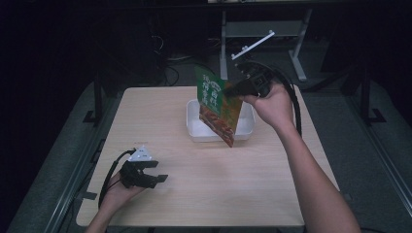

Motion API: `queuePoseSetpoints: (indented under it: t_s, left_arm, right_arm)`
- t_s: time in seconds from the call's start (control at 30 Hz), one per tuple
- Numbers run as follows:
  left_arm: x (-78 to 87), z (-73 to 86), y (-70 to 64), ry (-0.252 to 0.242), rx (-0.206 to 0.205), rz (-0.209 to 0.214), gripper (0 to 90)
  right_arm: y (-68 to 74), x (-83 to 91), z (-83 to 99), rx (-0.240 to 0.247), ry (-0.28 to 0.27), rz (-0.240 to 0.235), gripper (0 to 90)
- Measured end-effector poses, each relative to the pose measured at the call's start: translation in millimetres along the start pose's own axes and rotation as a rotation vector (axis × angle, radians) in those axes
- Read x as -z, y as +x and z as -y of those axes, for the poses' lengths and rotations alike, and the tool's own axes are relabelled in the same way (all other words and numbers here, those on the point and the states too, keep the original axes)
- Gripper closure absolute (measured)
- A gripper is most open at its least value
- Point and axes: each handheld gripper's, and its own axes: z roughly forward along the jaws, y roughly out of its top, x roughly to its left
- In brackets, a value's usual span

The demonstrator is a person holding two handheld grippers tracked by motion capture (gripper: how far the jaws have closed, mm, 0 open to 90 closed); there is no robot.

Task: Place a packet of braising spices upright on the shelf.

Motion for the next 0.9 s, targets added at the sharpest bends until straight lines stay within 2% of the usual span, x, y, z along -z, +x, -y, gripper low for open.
queuePoseSetpoints:
  t_s: [0.5,0.9]
  left_arm:
    - [0.5,0.8,1.3,-0.010,0.009,0.003,32.5]
    - [0.9,0.7,1.4,-0.008,0.001,0.004,32.1]
  right_arm:
    - [-9.9,-24.6,-23.9,-0.014,0.010,0.043,90.0]
    - [-12.6,-42.2,-32.9,-0.012,0.025,0.065,90.0]
